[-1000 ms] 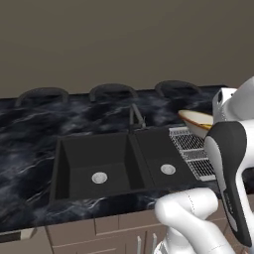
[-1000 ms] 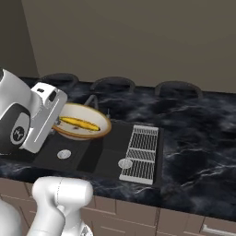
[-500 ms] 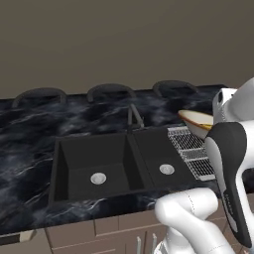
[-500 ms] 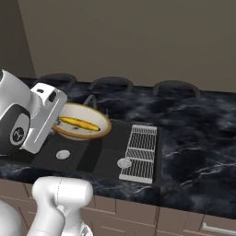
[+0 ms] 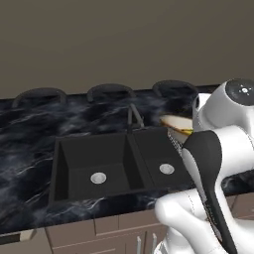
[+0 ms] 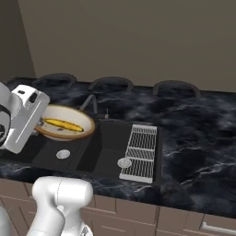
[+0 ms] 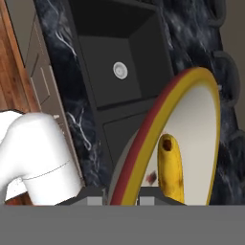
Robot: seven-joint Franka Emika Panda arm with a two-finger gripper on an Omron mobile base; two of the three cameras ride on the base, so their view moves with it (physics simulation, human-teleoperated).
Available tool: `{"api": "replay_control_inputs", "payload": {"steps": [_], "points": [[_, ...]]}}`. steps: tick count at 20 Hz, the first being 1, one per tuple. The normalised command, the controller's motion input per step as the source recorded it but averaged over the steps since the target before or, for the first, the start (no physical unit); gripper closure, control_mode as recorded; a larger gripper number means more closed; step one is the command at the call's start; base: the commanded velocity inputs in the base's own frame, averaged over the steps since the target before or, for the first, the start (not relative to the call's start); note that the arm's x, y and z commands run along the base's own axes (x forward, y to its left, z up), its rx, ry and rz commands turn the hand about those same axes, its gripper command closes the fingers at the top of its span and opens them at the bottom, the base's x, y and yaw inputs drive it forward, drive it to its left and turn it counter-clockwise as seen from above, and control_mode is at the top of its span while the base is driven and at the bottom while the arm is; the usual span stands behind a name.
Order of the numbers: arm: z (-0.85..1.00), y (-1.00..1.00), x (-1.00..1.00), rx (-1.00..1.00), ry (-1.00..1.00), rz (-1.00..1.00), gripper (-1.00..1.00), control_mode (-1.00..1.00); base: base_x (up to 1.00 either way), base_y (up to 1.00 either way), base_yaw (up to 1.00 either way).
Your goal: Pick the banana from the cabinet and place it in the bowl. Then pick the bowl and place it in the sink. Then turn on the sink facuet.
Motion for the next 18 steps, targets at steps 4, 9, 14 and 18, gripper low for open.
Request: {"api": "replay_control_inputs", "payload": {"steps": [4,9,14,18], "points": [[-0.43,1.00,0.00,0.00,0.04,-0.01,1.00,-1.00,0.00,0.00,0.00],[-0.51,1.00,0.32,0.00,0.05,-0.11,1.00,-1.00,0.00,0.00,0.00],[-0.45,0.93,0.54,0.00,0.00,-0.18,1.00,-1.00,0.00,0.00,0.00],[-0.52,0.33,0.82,0.00,0.05,-0.07,1.00,-1.00,0.00,0.00,0.00]]}}
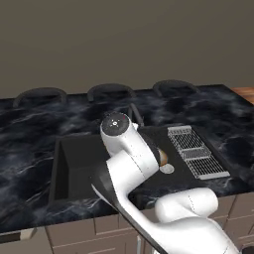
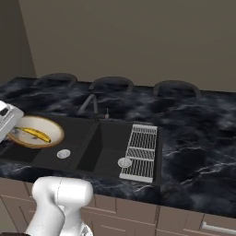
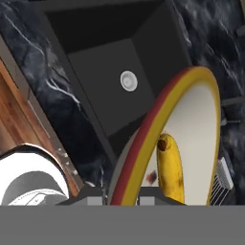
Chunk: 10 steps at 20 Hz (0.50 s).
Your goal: Pick the banana from the cabinet and place it in the bowl. Then pick the bowl and place it in the sink. Then turn on the sink facuet.
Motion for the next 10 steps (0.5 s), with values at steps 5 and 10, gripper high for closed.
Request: {"api": "replay_control_inputs", "payload": {"steps": [5,10], "points": [[-0.66,0.16,0.74,0.09,0.05,-0.07,1.00,-1.00,0.00,0.00,0.00],[-0.79,0.19,0.58,0.14,0.04,-0.06,1.00,-1.00,0.00,0.00,0.00]]}}
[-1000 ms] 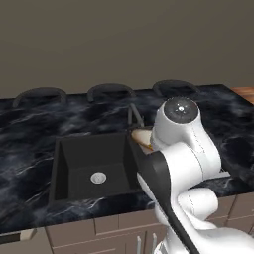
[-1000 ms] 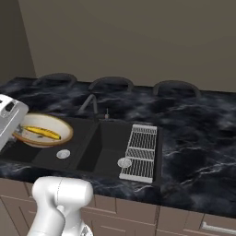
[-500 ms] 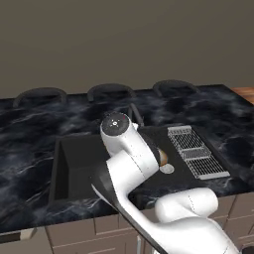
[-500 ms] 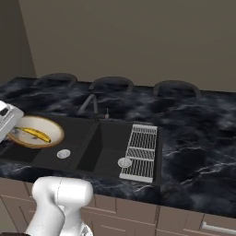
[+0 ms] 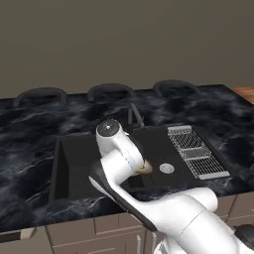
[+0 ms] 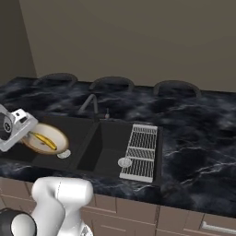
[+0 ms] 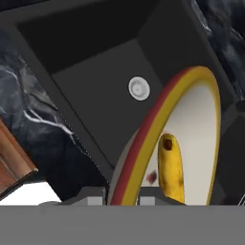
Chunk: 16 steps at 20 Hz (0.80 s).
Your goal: Pick the banana from the cabinet and place it in the bowl. Then pick the bowl and place it in the sink. Then turn on the sink facuet.
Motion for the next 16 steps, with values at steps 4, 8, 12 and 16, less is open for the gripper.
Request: {"api": "replay_control_inputs", "payload": {"steps": [4,8,12,16], "points": [[-0.53,0.16,0.57,0.08,0.00,-0.09,1.00,-1.00,0.00,0.00,0.00],[-0.28,0.24,0.57,0.00,0.00,-0.12,1.00,-1.00,0.00,0.00,0.00],[-0.10,0.31,0.53,0.00,0.00,-0.12,1.00,-1.00,0.00,0.00,0.00],[-0.10,0.27,0.45,0.01,0.01,-0.11,1.00,-1.00,0.00,0.00,0.00]]}}
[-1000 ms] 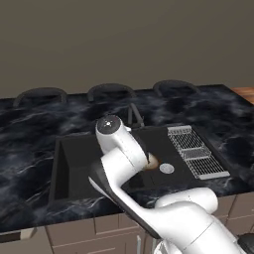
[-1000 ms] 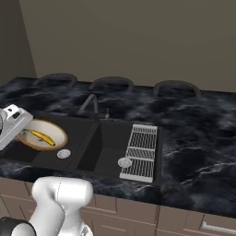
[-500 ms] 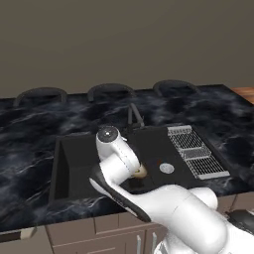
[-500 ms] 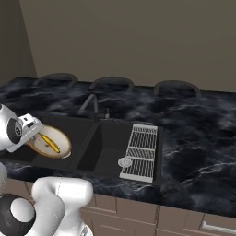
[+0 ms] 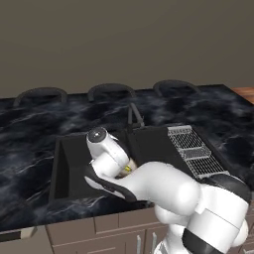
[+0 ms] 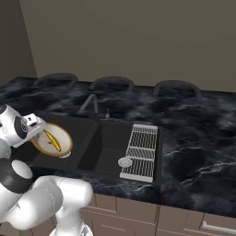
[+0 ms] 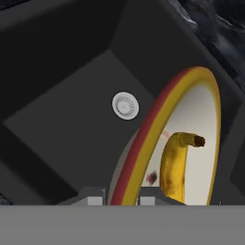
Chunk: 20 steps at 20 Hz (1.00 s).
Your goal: Pick the banana from the cabinet and place it in the bowl. Then pick the bowl and place it in the sink. Then turn on the sink facuet.
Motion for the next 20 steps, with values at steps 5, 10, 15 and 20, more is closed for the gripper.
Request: {"api": "replay_control_inputs", "payload": {"steps": [5,10,15,20], "points": [[-0.15,0.09,0.22,0.06,0.08,-0.10,1.00,-1.00,0.00,0.00,0.00],[-0.29,0.02,0.22,0.06,0.14,-0.12,1.00,-1.00,0.00,0.00,0.00],[-0.42,0.00,0.33,0.02,0.14,-0.13,1.00,-1.00,0.00,0.00,0.00],[-0.53,0.00,0.48,0.00,0.14,-0.13,1.00,-1.00,0.00,0.00,0.00]]}}
